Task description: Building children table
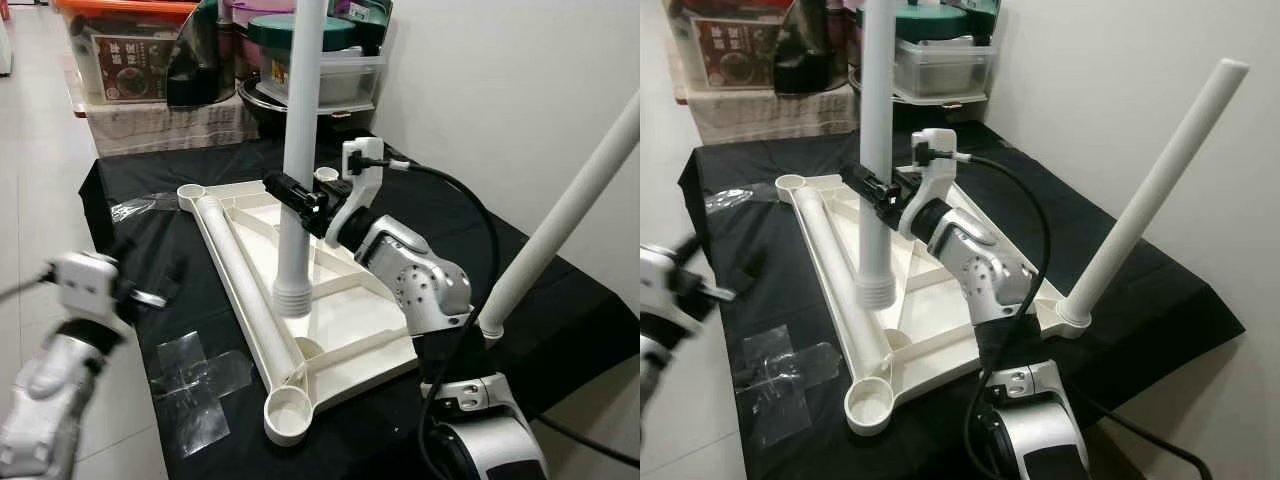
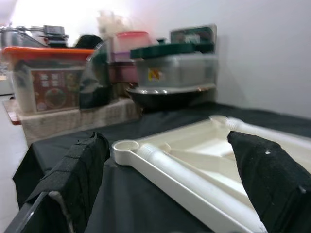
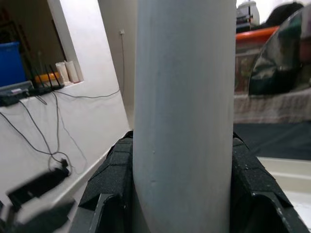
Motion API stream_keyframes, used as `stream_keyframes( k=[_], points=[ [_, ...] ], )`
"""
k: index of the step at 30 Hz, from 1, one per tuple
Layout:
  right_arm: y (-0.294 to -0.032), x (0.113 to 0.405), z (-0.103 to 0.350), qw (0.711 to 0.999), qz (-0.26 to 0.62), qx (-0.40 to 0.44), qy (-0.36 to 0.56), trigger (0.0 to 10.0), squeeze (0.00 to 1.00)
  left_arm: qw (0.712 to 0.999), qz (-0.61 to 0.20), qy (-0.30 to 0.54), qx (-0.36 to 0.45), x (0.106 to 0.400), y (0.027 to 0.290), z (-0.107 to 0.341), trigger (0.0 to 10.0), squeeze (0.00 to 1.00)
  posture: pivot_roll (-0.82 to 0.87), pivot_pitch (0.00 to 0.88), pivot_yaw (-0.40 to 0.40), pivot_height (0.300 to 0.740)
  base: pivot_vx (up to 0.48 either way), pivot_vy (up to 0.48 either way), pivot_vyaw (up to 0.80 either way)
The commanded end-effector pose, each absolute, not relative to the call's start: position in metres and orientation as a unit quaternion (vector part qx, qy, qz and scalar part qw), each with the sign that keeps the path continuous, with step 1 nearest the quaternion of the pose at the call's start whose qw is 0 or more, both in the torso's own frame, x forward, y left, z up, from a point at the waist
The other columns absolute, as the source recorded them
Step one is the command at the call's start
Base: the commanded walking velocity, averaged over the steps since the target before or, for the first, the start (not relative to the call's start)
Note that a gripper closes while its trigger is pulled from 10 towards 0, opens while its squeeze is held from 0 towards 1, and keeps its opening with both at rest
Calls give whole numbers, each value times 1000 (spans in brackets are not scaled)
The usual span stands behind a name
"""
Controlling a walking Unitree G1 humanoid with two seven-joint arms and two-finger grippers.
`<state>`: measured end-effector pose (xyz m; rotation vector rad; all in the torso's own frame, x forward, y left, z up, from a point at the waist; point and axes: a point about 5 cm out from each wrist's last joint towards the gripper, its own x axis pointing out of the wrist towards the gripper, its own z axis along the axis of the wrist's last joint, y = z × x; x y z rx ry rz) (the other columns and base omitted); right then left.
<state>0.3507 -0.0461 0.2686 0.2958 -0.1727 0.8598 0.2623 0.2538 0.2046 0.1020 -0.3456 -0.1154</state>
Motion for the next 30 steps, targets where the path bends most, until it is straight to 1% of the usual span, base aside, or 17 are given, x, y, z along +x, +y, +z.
stream_keyframes(
  k=[1,3,4,5,6,7,9,10,11,13,14,15,17,20,22,30],
  points=[
    [-47,349,269,895,413,133,-100,0,0,981,-90,-169,41,261,247,207,10000,0,79,0,-143,740,0,0,0],
    [-45,347,269,894,416,134,-105,0,0,980,-103,-168,40,259,245,208,10000,0,79,0,-143,740,0,0,0],
    [-43,345,269,892,418,132,-111,0,0,978,-125,-166,33,257,239,209,10000,0,76,0,-141,740,0,0,0],
    [-43,345,269,892,418,132,-111,0,0,978,-125,-166,33,257,239,209,10000,0,76,0,-141,740,0,0,0],
    [-35,339,271,885,425,143,-128,0,0,968,-200,-148,-2,256,214,203,10000,0,68,0,-134,740,0,0,0],
    [-35,339,271,885,425,143,-128,0,0,968,-200,-148,-2,256,214,203,10000,0,68,0,-134,740,0,0,0],
    [-27,335,273,877,432,148,-146,0,0,958,-254,-131,-25,254,198,199,10000,0,59,0,-129,740,0,0,0],
    [-25,333,274,875,435,149,-152,0,0,955,-268,-127,-31,254,194,198,10000,0,59,0,-129,740,0,0,0],
    [-25,333,274,875,435,149,-152,0,0,955,-268,-127,-31,254,194,198,10000,0,59,0,-129,740,0,0,0],
    [-17,330,276,867,447,148,-166,0,0,944,-307,-112,-48,254,183,196,10000,0,57,0,-127,740,0,0,0],
    [-17,330,276,867,447,148,-166,0,0,944,-307,-112,-48,254,183,196,10000,0,57,0,-127,740,0,0,0],
    [-7,326,277,859,458,150,-171,0,0,933,-341,-101,-59,253,173,194,10000,0,56,0,-126,740,0,0,0],
    [0,322,278,851,471,157,-172,0,0,933,-342,-97,-58,256,171,192,10000,0,60,0,-127,740,0,0,0],
    [4,318,279,845,480,162,-173,0,0,937,-332,-96,-53,259,172,191,10000,0,60,0,-127,740,0,0,0],
    [7,313,279,836,493,169,-173,0,0,936,-332,-97,-60,259,174,193,10000,0,57,0,-126,740,0,0,0],
    [17,297,275,813,527,187,-163,0,0,934,-337,-100,-66,265,167,195,10000,0,52,0,-122,740,0,0,0]
  ],
)
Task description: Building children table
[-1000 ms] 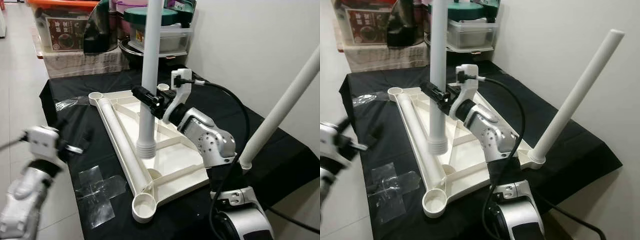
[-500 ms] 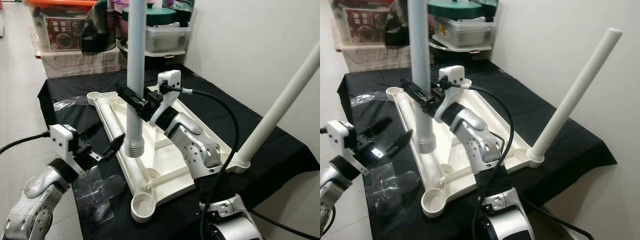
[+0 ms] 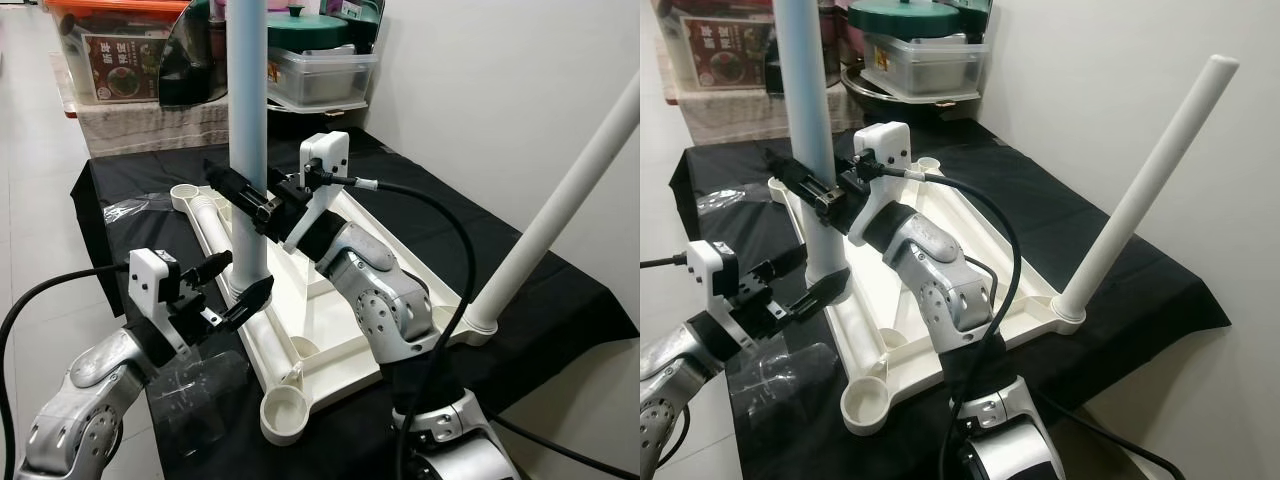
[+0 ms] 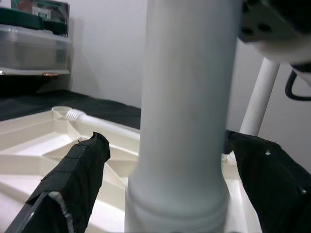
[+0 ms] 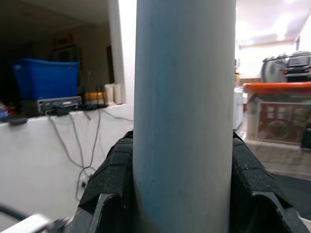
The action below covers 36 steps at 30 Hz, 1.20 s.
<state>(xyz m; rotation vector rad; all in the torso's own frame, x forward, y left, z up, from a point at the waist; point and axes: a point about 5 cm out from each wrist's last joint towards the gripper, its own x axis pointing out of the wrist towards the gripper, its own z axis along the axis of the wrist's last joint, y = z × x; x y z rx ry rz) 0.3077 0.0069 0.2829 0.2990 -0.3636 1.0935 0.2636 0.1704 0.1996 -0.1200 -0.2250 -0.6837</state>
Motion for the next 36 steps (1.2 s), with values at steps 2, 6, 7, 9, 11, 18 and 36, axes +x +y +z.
stream_keyframes(
  k=[2,6,7,9,11,18,36],
  points=[
    [21,290,275,802,542,193,-163,0,0,934,-331,-108,-75,270,166,197,0,0,48,0,-119,740,0,0,0],
    [24,283,276,790,555,203,-162,0,0,929,-348,-105,-77,272,160,194,0,0,43,0,-114,740,0,0,0],
    [24,283,276,790,555,203,-162,0,0,929,-348,-105,-77,272,160,194,0,0,43,0,-114,740,0,0,0],
    [25,280,277,785,561,209,-160,0,0,925,-357,-102,-78,271,157,192,0,0,43,0,-114,740,0,0,0],
    [26,278,277,781,565,213,-159,0,0,923,-364,-100,-78,270,156,190,0,0,44,0,-113,740,0,0,0],
    [25,276,278,777,569,218,-156,0,0,924,-364,-91,-72,266,154,184,0,0,51,0,-117,740,0,0,0],
    [10,284,272,796,547,219,-138,10000,1000,940,-332,-67,-41,264,158,174,10000,0,61,0,-121,740,0,0,0]
  ],
)
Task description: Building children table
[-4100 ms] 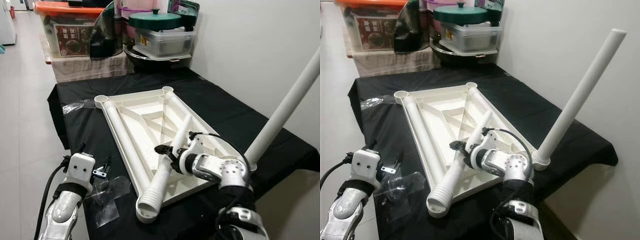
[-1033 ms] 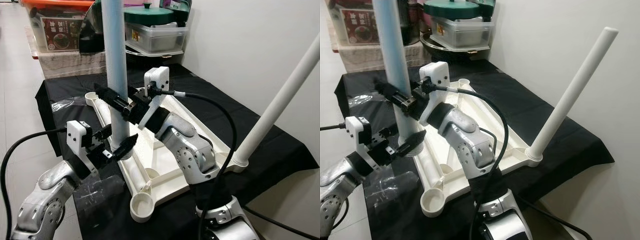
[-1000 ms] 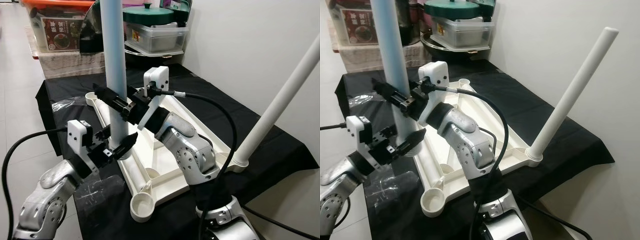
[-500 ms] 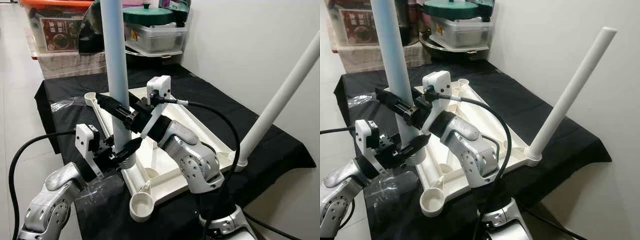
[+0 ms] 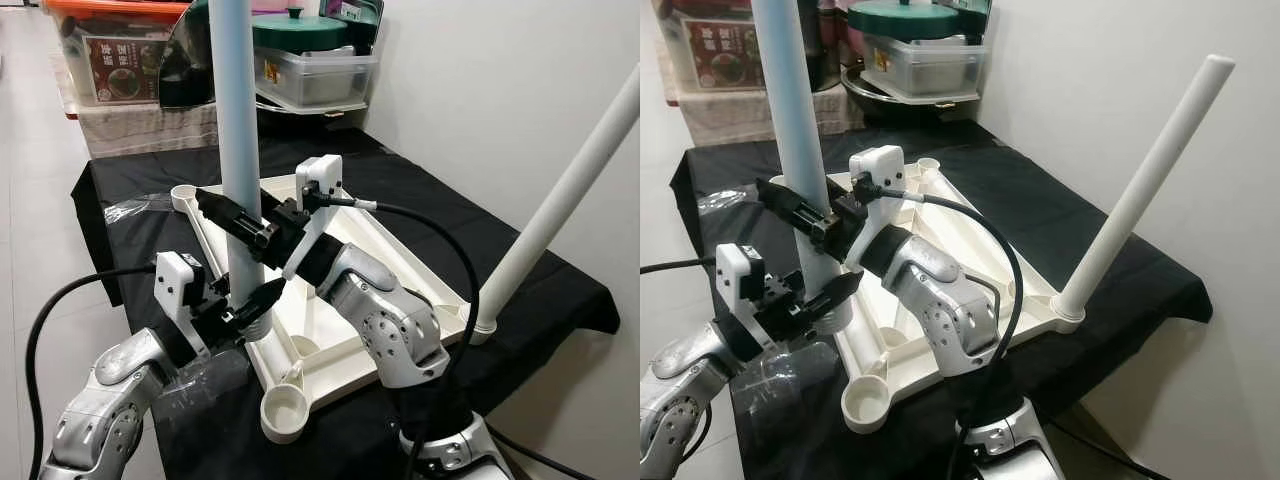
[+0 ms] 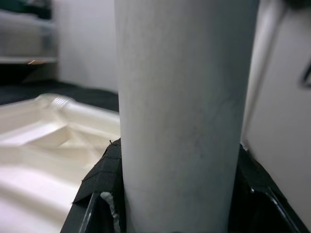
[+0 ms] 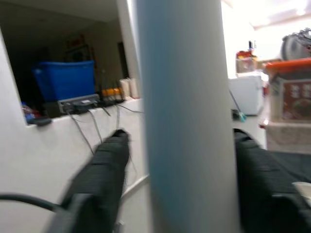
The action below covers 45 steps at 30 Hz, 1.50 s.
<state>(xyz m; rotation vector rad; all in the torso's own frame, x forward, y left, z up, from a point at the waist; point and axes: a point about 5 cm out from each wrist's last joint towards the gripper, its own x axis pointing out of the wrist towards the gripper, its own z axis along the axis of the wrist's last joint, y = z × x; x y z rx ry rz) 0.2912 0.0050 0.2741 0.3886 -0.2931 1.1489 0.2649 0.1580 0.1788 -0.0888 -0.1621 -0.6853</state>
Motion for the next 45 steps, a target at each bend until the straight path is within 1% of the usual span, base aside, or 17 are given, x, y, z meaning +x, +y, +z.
stream_keyframes(
  k=[1,9,10,11,13,15,16,17,18,19,20,22,25,28,34,39,45],
  points=[
    [10,284,272,796,547,219,-138,10000,1000,940,-332,-67,-41,264,158,174,10000,0,61,0,-121,740,0,0,0],
    [-21,290,277,801,538,214,-152,10000,1000,969,-226,-94,-21,267,181,177,10000,0,55,0,-121,740,0,0,0],
    [-31,294,276,824,506,201,-158,10000,1000,976,-190,-109,-18,267,187,181,10000,0,53,0,-123,740,0,0,0],
    [-31,294,276,824,506,201,-158,10000,1000,976,-190,-109,-18,267,187,181,10000,0,53,0,-123,740,0,0,0],
    [-58,311,266,889,394,171,-159,10000,1000,984,-121,-128,-10,261,198,185,10000,0,60,0,-127,740,0,0,0],
    [-58,311,266,889,394,171,-159,10000,1000,984,-121,-128,-10,261,198,185,10000,0,60,0,-127,740,0,0,0],
    [-71,317,258,916,337,155,-155,10000,482,987,-97,-130,-4,256,200,184,10000,0,64,0,-126,740,0,0,0],
    [-71,317,258,916,337,155,-155,10000,482,987,-97,-130,-4,256,200,184,10000,0,64,0,-126,740,0,0,0],
    [-83,322,250,937,286,145,-140,10000,0,988,-85,-127,-2,249,199,182,10000,0,66,0,-127,740,0,0,0],
    [-92,324,243,952,247,124,-132,10000,0,989,-81,-120,0,242,196,178,10000,0,66,0,-127,740,0,0,0],
    [-92,324,243,952,247,124,-132,10000,0,989,-81,-120,0,242,196,178,10000,0,66,0,-127,740,0,0,0],
    [-103,322,228,968,205,92,-114,10000,0,993,-69,-99,3,228,189,168,10000,0,61,0,-119,740,0,0,0],
    [-109,313,212,974,199,67,-89,10000,0,996,-44,-76,13,214,185,155,10000,0,63,0,-119,740,0,0,0],
    [-111,307,205,975,202,59,-78,10000,0,997,-32,-69,22,209,183,150,10000,0,64,0,-119,740,0,0,0],
    [-126,287,174,983,181,21,-26,10000,0,996,77,-50,21,200,196,143,10000,0,43,0,-93,740,0,0,0],
    [-127,286,171,984,175,3,-22,10000,0,994,95,-47,38,201,198,143,10000,0,39,0,-85,740,0,0,0],
    [-122,286,167,983,182,2,-15,10000,0,992,95,-53,60,199,193,146,10000,0,54,0,-90,740,-196,0,800]
  ],
)
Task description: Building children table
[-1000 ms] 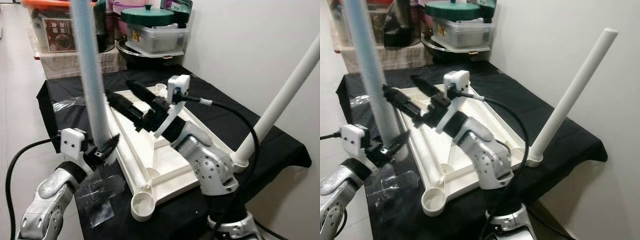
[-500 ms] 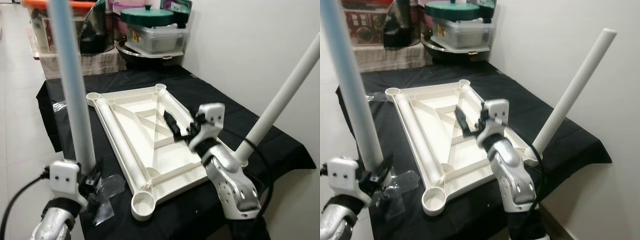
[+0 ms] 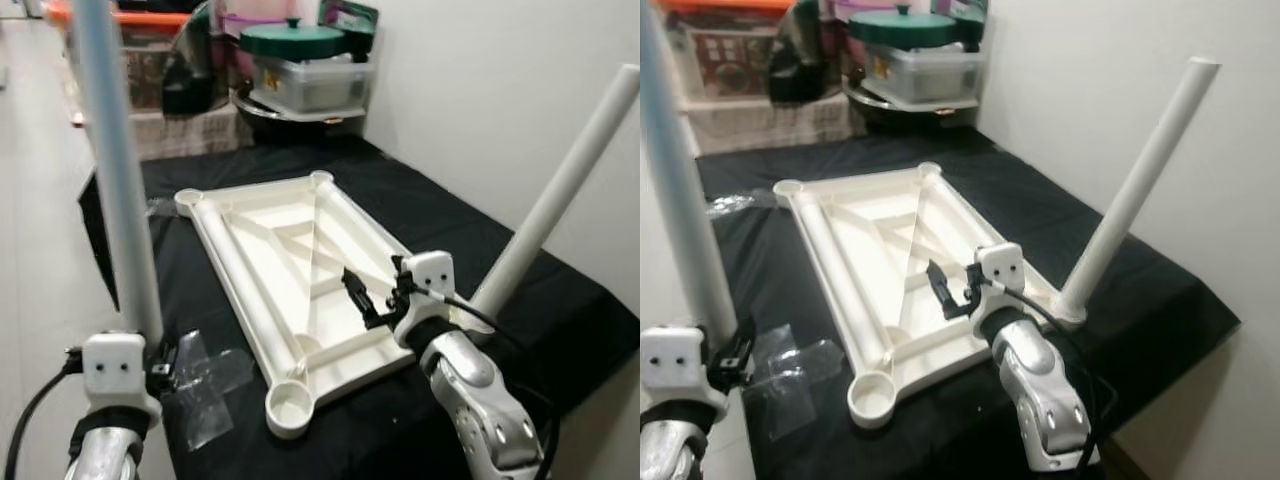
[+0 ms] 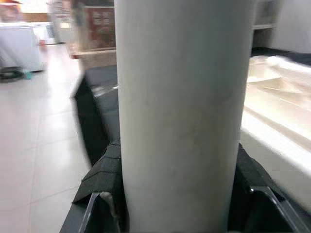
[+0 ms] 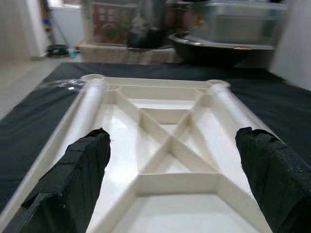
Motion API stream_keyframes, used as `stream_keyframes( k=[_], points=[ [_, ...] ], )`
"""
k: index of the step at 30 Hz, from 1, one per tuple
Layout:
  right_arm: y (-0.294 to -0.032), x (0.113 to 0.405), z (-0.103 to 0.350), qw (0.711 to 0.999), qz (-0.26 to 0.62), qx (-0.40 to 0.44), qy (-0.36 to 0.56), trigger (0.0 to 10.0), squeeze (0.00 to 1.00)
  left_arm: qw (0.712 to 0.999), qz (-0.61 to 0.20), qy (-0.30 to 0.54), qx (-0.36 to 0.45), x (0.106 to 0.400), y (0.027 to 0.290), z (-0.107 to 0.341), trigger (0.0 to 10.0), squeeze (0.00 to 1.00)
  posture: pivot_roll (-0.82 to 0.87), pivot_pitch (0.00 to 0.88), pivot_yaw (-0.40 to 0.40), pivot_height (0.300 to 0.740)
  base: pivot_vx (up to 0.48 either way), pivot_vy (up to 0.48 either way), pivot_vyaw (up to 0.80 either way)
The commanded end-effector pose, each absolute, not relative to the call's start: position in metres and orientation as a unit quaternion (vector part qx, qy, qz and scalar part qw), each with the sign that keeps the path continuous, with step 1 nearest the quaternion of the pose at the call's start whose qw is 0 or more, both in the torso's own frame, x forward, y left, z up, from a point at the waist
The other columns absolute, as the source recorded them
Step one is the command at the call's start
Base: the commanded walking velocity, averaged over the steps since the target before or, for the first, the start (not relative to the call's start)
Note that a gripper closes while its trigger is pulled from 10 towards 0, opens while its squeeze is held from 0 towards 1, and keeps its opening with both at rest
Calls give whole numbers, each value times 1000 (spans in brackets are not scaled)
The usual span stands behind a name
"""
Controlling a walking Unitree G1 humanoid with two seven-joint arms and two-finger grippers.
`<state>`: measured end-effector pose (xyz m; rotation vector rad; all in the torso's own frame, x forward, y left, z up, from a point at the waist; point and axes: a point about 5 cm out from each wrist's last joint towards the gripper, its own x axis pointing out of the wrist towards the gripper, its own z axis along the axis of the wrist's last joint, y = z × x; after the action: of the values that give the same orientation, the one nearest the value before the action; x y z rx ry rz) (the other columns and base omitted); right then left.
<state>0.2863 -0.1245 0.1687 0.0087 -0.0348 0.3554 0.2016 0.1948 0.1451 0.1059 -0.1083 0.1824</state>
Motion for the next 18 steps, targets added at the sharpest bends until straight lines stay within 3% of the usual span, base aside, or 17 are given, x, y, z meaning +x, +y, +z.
stream_keyframes(
  k=[1,9,18],
  points=[
    [-122,286,167,983,182,2,-15,10000,0,992,95,-53,60,199,193,146,10000,0,54,0,-90,740,-315,0,800],
    [-115,286,165,980,197,15,-8,10000,0,989,118,-53,68,197,192,147,10000,0,69,0,-101,740,-366,0,758],
    [-116,290,163,984,178,28,2,10000,0,990,118,-47,65,201,186,144,10000,0,63,0,-94,740,-40,0,0]
  ],
)
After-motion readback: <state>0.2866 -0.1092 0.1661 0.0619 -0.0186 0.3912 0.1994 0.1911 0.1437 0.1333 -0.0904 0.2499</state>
